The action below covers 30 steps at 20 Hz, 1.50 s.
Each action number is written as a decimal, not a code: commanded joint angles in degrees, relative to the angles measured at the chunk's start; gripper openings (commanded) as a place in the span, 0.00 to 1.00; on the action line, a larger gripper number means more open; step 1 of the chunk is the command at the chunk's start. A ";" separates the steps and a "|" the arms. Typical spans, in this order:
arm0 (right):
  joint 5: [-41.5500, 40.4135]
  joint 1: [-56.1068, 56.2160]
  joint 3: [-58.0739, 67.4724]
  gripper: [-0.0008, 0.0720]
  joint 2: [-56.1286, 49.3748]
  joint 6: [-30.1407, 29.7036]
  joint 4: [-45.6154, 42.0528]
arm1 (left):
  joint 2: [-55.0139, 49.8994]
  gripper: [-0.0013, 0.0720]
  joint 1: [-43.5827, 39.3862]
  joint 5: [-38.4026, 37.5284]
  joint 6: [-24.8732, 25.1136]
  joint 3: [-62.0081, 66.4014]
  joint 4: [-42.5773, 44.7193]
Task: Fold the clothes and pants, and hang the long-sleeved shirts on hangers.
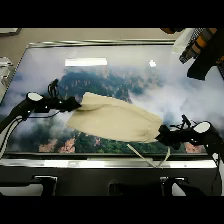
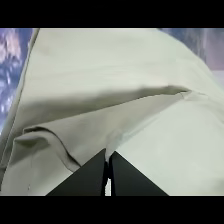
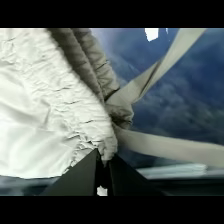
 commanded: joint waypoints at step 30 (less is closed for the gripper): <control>-0.74 0.02 6.73 0.46 3.04 5.09 -14.43 | 4.55 0.19 -4.98 17.88 1.60 -14.27 -10.43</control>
